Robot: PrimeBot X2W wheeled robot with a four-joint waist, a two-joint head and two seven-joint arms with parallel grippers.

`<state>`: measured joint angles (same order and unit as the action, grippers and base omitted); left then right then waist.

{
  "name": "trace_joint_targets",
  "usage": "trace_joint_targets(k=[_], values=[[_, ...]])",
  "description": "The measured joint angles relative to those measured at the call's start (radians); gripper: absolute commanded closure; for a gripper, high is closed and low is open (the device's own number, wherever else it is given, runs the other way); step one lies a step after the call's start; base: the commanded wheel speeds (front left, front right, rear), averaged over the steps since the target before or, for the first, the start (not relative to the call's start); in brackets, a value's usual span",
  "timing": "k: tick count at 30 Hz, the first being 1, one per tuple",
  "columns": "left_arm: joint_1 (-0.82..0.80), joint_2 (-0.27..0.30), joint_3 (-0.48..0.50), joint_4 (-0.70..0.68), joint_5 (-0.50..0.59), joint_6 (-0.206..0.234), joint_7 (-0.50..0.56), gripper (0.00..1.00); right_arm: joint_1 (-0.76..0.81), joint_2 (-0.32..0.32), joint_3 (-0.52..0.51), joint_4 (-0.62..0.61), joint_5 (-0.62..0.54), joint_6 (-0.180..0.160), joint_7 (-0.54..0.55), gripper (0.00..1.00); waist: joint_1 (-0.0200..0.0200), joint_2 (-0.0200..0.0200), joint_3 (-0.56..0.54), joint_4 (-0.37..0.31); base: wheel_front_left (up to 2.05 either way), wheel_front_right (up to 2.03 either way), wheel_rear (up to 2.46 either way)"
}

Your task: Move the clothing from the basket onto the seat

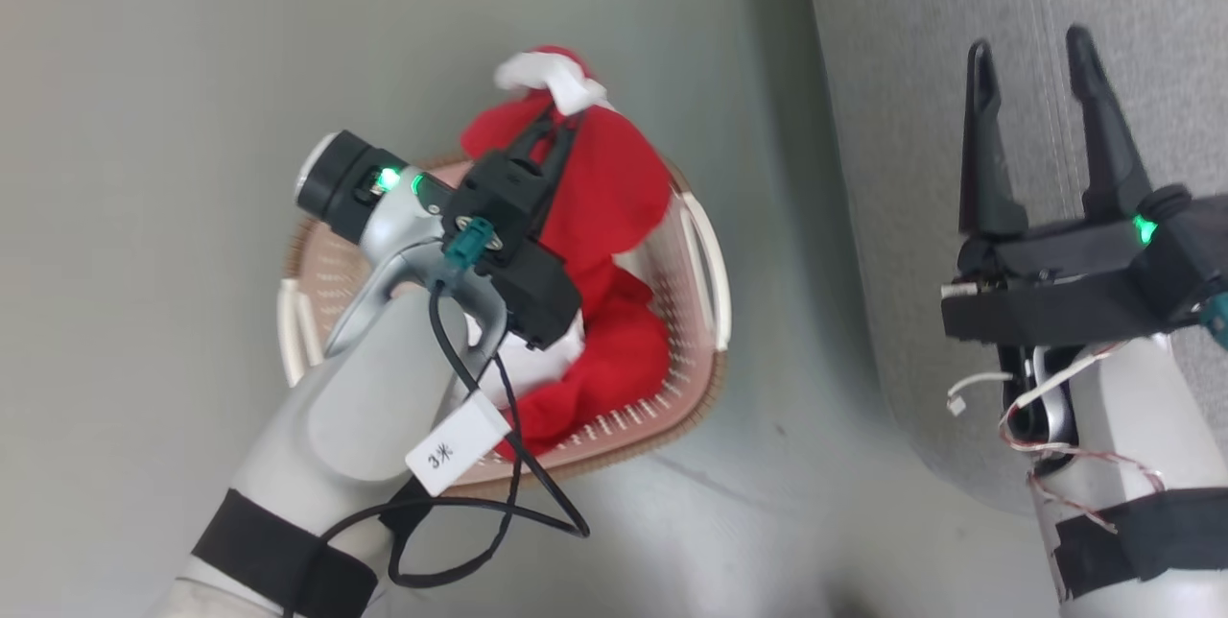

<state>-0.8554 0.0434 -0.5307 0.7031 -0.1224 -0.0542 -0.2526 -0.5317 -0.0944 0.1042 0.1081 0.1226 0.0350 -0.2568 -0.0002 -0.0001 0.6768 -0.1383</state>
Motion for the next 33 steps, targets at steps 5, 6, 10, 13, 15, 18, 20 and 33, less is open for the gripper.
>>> trace_joint_targets(k=[5, 6, 10, 13, 15, 18, 20, 33], values=[[0.004, 0.0, -0.02, -0.051, -0.009, -0.009, 0.0, 1.0, 0.037, 0.001, 0.0, 0.033, 0.0, 0.0, 0.0, 0.0, 0.0, 0.0, -0.073, 0.036, 0.0, 0.0, 0.0], [0.004, 0.0, -0.02, -0.059, -0.012, -0.009, 0.0, 1.0, 0.045, 0.001, 0.0, 0.039, 0.0, 0.0, 0.0, 0.0, 0.0, 0.0, -0.088, 0.042, 0.0, 0.0, 0.0], [0.004, -0.001, -0.016, -0.077, -0.035, -0.016, 0.0, 1.0, 0.079, 0.002, 0.002, 0.069, 0.0, 0.002, 0.0, 0.0, 0.0, 0.0, -0.15, 0.064, 0.0, 0.0, 0.0], [0.003, -0.001, -0.003, -0.088, -0.043, -0.018, 0.0, 1.0, 0.1, 0.003, 0.008, 0.093, 0.0, 0.005, 0.0, 0.0, -0.0001, 0.0, -0.197, 0.075, 0.0, 0.0, 0.0], [0.002, -0.002, 0.005, -0.096, -0.047, -0.018, 0.0, 1.0, 0.117, 0.007, 0.017, 0.112, -0.001, 0.009, 0.0, 0.0, 0.0, 0.0, -0.244, 0.084, 0.0, 0.0, 0.0], [-0.003, -0.003, 0.009, -0.099, -0.059, -0.026, 0.0, 1.0, 0.129, 0.011, 0.031, 0.131, -0.002, 0.014, 0.0, 0.0, 0.0001, -0.0001, -0.29, 0.09, 0.0, 0.0, 0.0], [-0.007, -0.004, 0.008, -0.101, -0.067, -0.026, 0.0, 1.0, 0.136, 0.013, 0.041, 0.143, -0.002, 0.018, 0.0, 0.0, 0.0, -0.0001, -0.321, 0.092, 0.0, 0.0, 0.0], [-0.017, -0.009, -0.041, -0.052, -0.172, -0.026, 0.0, 1.0, 0.169, 0.02, 0.14, 0.24, -0.01, 0.054, 0.0, 0.0, 0.0, -0.0001, -0.519, 0.102, 0.0, 0.0, 0.0]])
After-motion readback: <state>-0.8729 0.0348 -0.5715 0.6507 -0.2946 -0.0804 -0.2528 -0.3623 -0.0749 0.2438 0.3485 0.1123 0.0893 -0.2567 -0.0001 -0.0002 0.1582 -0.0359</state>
